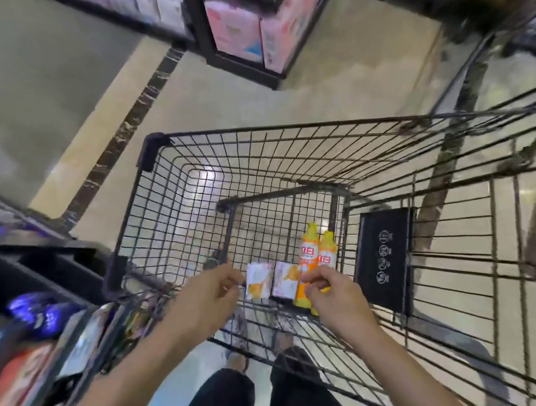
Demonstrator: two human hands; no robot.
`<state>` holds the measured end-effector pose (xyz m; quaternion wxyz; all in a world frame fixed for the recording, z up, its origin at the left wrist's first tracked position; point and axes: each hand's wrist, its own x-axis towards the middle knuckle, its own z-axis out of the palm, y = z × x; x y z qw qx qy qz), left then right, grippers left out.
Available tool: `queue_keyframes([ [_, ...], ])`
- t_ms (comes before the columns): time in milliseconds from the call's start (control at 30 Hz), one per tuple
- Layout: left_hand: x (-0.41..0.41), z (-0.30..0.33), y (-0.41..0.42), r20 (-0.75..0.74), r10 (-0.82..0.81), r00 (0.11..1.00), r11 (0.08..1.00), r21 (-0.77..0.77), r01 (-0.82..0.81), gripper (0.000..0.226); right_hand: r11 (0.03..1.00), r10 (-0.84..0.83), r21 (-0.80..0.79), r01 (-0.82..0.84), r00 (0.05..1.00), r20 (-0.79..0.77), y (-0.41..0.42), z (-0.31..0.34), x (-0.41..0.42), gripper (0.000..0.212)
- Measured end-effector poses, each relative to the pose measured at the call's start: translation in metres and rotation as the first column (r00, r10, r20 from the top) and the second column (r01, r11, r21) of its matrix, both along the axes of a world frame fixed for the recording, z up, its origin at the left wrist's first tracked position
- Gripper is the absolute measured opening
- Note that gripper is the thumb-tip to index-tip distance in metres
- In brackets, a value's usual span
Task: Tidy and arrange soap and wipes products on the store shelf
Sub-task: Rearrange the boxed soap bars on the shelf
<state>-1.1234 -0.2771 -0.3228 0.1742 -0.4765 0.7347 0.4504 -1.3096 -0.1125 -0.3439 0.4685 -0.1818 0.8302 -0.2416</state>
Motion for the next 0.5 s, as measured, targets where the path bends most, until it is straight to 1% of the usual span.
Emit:
queue_keyframes([
  [133, 0.0, -0.005, -0.002, 0.046, -0.021, 0.999, 1.0, 0.006, 0.02, 0.016, 1.0, -0.018, 0.015, 0.017, 1.0, 0.024, -0.007, -0.008, -0.009, 0.018],
  [267, 0.002, -0.012, 0.002, 0.05, 0.039, 0.998, 0.998, 0.049, -0.042, 0.018, 0.998, -0.017, 0.067, 0.014, 0.999, 0.038, -0.005, -0.024, -0.003, 0.012],
  [367, 0.0, -0.023, 0.004, 0.062, 0.05, 0.997, 0.997, 0.054, -0.053, 0.017, 0.991, -0.003, 0.135, -0.006, 0.998, 0.066, -0.004, -0.047, 0.003, 0.007],
  [500, -0.007, -0.043, 0.003, 0.069, 0.091, 0.993, 0.992, 0.081, -0.097, 0.016, 0.975, 0.039, 0.215, -0.05, 0.998, 0.056, -0.01, -0.082, 0.011, 0.014],
])
